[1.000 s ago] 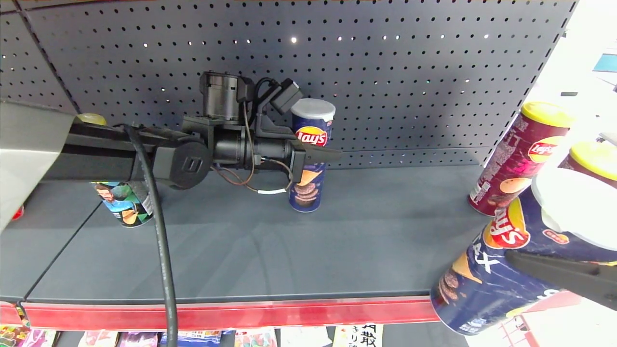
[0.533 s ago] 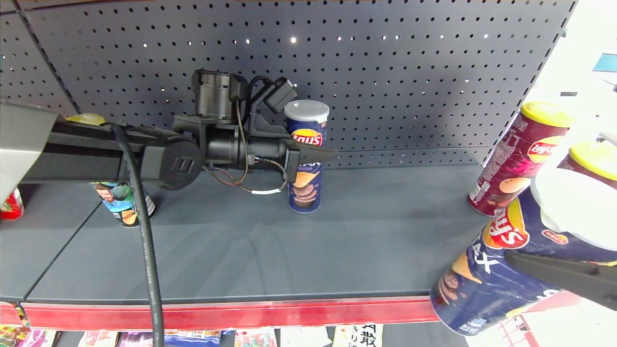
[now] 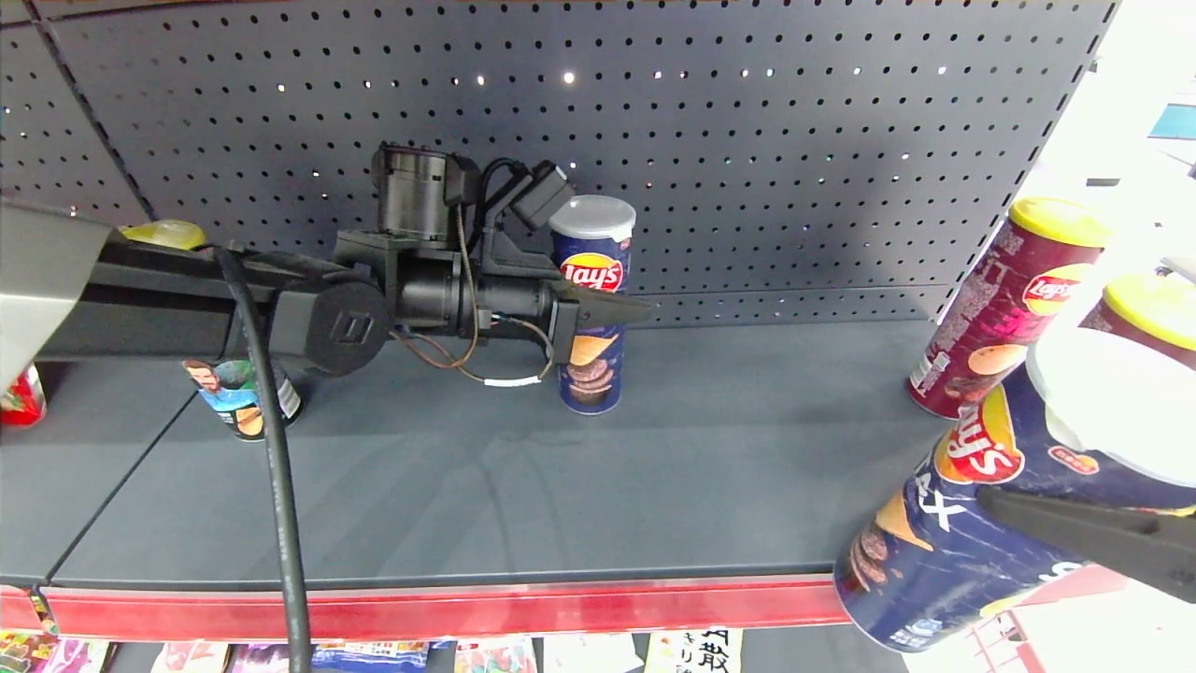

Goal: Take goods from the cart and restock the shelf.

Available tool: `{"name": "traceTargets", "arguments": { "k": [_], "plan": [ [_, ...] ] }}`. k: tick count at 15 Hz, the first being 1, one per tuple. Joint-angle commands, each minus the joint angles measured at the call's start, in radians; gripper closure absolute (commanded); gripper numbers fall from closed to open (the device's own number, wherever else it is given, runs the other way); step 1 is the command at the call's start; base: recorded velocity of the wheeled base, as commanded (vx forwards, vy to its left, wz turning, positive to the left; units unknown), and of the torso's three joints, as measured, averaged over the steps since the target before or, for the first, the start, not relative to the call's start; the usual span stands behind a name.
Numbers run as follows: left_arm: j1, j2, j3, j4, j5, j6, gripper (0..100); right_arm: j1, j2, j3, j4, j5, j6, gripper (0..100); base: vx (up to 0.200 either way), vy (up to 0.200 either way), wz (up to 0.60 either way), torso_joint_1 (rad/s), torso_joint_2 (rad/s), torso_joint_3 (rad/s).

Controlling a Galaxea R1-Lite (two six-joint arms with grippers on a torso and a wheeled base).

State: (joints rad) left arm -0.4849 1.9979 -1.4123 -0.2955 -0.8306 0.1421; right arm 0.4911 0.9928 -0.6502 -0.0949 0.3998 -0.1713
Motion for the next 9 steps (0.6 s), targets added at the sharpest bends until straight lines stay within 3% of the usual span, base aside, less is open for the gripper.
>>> {"name": "traceTargets", "arguments": {
  "k": [1,9],
  "plan": [
    [0.0,-0.007,0.004,-0.001,0.002,-0.001,100,0.001,0.001,0.003,0.0,0.001,-0.001,100,0.0,0.0,0.0,0.0,0.0,0.0],
    [-0.003,-0.025,0.03,-0.008,-0.005,-0.001,100,0.0,0.003,0.003,0.001,0.001,-0.001,100,0.0,0.0,0.0,0.0,0.0,0.0]
  ]
}}
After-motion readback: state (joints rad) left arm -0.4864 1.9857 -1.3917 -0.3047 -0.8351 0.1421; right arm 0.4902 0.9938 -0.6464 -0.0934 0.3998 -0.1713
